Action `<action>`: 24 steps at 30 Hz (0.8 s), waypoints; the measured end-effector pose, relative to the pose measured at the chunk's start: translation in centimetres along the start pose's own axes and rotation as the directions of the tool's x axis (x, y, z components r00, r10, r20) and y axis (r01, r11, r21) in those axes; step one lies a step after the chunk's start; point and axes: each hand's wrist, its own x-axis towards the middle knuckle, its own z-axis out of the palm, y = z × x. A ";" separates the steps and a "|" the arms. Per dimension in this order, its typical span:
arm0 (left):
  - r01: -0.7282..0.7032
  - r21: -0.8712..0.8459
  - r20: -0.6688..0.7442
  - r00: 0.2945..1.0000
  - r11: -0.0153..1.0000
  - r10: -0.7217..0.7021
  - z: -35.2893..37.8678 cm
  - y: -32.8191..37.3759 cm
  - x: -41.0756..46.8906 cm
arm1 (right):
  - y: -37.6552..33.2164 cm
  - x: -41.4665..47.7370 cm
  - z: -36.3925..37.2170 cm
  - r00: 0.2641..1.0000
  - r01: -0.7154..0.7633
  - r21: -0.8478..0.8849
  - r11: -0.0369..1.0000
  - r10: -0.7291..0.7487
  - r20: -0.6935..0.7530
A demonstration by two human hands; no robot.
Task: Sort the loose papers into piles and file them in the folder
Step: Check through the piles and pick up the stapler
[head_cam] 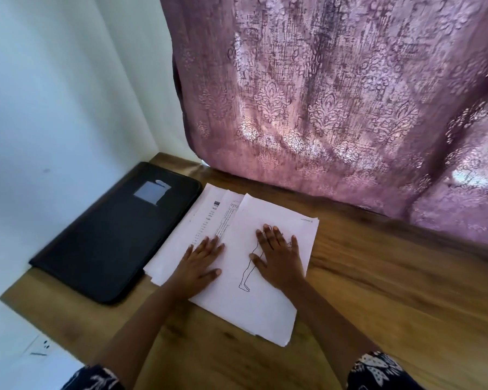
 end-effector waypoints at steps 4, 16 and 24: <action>0.036 0.080 -0.024 0.999 0.996 -0.034 0.1 0.9 -0.3 | 0.2 -0.1 0.2 0.999 0.032 -0.015 0.999 -0.032 0.015; 0.155 -0.521 -0.346 0.860 0.839 -0.374 -3.0 2.6 -1.6 | -0.1 1.7 -3.9 0.989 0.083 -0.005 0.997 -0.082 0.126; 0.143 -0.984 -0.096 0.108 0.111 -0.990 -5.7 -6.3 -8.6 | -10.4 9.6 -6.7 0.968 0.236 0.321 0.917 -0.252 0.008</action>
